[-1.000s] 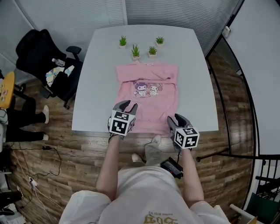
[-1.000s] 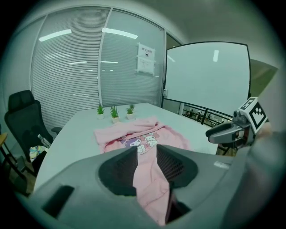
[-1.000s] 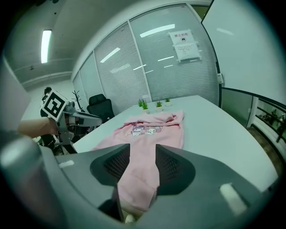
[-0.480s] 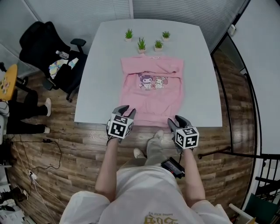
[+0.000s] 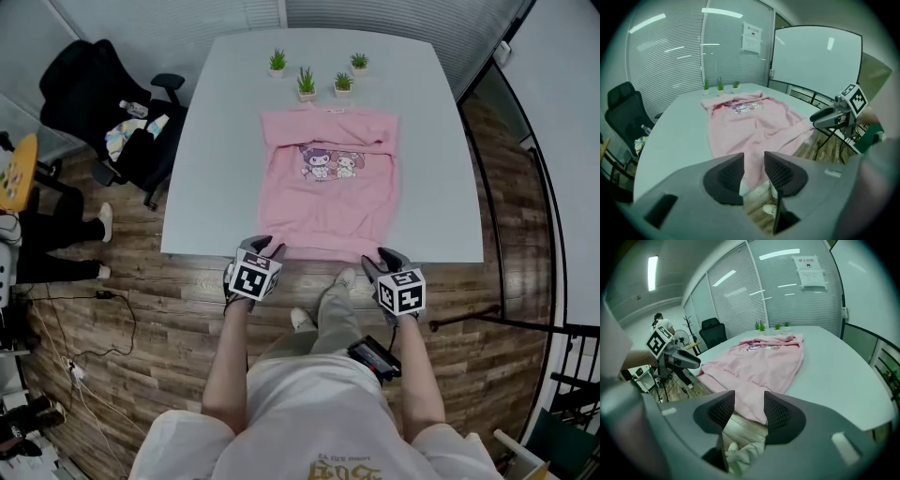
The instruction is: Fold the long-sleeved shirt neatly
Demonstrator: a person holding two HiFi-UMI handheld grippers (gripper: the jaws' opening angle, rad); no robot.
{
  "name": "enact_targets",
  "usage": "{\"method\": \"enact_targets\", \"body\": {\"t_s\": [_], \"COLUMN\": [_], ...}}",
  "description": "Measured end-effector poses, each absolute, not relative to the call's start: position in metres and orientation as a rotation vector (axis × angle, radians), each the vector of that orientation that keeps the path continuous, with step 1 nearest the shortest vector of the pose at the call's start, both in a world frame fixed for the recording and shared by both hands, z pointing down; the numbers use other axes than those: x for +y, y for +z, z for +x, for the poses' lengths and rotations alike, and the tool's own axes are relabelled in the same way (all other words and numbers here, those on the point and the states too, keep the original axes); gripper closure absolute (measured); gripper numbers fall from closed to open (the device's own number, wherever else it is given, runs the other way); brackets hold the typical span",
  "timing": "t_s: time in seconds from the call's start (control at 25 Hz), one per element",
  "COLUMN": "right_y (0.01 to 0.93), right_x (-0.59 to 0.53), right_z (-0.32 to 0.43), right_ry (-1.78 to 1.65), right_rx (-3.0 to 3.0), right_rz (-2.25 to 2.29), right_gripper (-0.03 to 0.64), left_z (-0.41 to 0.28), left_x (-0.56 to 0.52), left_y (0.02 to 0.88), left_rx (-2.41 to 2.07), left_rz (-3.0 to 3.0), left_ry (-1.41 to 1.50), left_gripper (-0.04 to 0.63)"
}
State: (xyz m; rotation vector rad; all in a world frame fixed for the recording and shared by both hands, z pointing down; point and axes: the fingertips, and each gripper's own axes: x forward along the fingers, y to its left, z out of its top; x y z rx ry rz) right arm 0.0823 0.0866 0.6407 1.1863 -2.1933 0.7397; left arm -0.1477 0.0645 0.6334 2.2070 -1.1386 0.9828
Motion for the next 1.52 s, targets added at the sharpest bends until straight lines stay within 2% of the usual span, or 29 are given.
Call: {"method": "enact_targets", "body": {"t_s": [0.16, 0.32, 0.4, 0.64, 1.08, 1.28, 1.52], "right_y": [0.65, 0.661, 0.664, 0.67, 0.674, 0.675, 0.673], "right_x": [0.091, 0.094, 0.094, 0.09, 0.088, 0.084, 0.084], "right_z": [0.081, 0.083, 0.084, 0.09, 0.095, 0.1, 0.104], "right_ry": [0.693, 0.661, 0.662, 0.659, 0.538, 0.527, 0.69], "right_rx": [-2.172, -2.136, -2.121, -2.085, -2.063, -2.049, -2.077], "right_rz": [1.132, 1.096, 1.096, 1.125, 1.123, 1.144, 1.185], "right_gripper": [0.408, 0.392, 0.391, 0.424, 0.472, 0.564, 0.574], "left_z": [-0.152, -0.154, -0.155, -0.164, -0.172, -0.174, -0.173], "left_x": [0.075, 0.078, 0.077, 0.072, 0.065, 0.063, 0.068], "left_y": [0.648, 0.662, 0.666, 0.673, 0.684, 0.684, 0.68], "left_rx": [-1.1, -1.089, -1.086, -1.123, -1.182, -1.201, -1.178], "left_rz": [2.173, 2.13, 2.115, 2.073, 2.052, 2.048, 2.047], "left_ry": [1.034, 1.065, 1.074, 1.088, 1.1, 1.084, 1.088], "left_gripper": [0.436, 0.377, 0.374, 0.425, 0.465, 0.499, 0.537]}}
